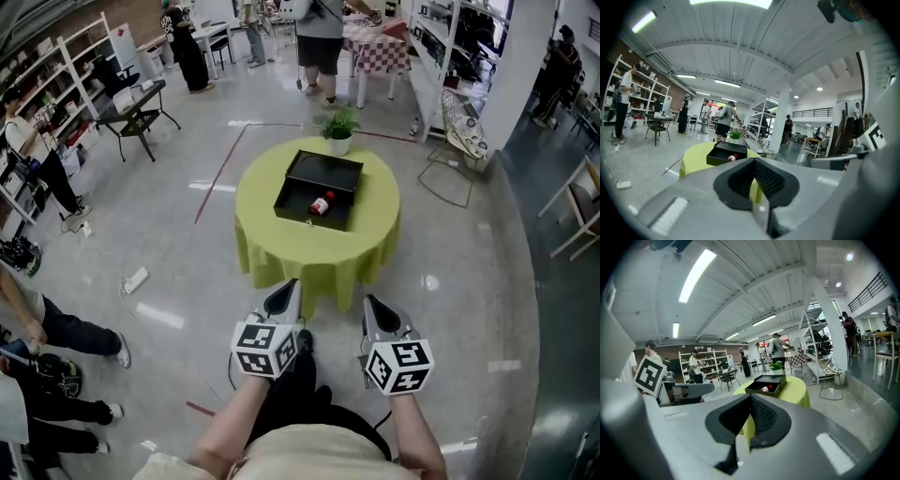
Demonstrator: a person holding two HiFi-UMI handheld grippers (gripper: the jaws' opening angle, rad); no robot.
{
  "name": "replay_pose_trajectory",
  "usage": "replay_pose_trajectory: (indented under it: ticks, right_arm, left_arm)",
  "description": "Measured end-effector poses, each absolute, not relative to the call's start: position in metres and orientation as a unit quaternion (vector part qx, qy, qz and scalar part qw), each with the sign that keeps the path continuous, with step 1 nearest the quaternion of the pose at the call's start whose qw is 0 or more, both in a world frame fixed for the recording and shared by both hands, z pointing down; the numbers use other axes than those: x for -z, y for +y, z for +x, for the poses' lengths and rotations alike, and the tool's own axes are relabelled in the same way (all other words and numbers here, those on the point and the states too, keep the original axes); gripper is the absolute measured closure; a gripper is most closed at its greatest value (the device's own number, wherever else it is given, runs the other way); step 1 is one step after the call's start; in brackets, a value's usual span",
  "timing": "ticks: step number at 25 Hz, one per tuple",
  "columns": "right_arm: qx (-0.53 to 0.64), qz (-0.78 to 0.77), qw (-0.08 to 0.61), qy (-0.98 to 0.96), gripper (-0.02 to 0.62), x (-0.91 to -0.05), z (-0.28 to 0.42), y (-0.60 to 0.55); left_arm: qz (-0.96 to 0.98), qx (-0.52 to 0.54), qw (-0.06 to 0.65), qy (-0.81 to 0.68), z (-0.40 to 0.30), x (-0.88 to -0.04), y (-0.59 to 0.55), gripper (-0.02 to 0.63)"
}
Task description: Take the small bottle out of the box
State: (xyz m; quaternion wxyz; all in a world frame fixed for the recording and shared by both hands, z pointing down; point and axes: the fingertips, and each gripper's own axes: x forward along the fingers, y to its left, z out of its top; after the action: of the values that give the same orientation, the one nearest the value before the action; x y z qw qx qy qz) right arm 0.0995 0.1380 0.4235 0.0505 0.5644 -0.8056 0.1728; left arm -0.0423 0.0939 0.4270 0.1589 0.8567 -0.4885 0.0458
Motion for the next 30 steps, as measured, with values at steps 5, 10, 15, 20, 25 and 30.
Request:
replay_pose_trajectory:
  ticks: [5, 10, 15, 20, 25, 30]
  right_arm:
    - [-0.178, 0.571, 0.055, -0.8, 0.594, -0.429, 0.103, 0.119]
    - [-0.179, 0.574, 0.059, -0.797, 0.594, -0.432, 0.106, 0.095]
    - [-0.182, 0.576, 0.062, -0.794, 0.594, -0.435, 0.108, 0.07]
    - [-0.193, 0.578, 0.072, -0.79, 0.594, -0.445, 0.106, 0.045]
    - [-0.199, 0.585, 0.074, -0.783, 0.594, -0.449, 0.108, 0.016]
    - [-0.203, 0.596, 0.08, -0.773, 0.594, -0.452, 0.109, -0.011]
  left_arm:
    - [0.86, -0.044, 0.158, -0.484, -0.039, -0.43, 0.072, 0.604]
    - [0.861, -0.043, 0.158, -0.481, -0.037, -0.433, 0.046, 0.577]
    - [0.862, -0.046, 0.16, -0.479, -0.036, -0.436, 0.019, 0.551]
    - [0.863, -0.055, 0.166, -0.475, -0.036, -0.443, -0.011, 0.538]
    - [0.863, -0.06, 0.168, -0.472, -0.035, -0.448, -0.043, 0.521]
    - [0.865, -0.068, 0.179, -0.463, -0.035, -0.457, -0.073, 0.497]
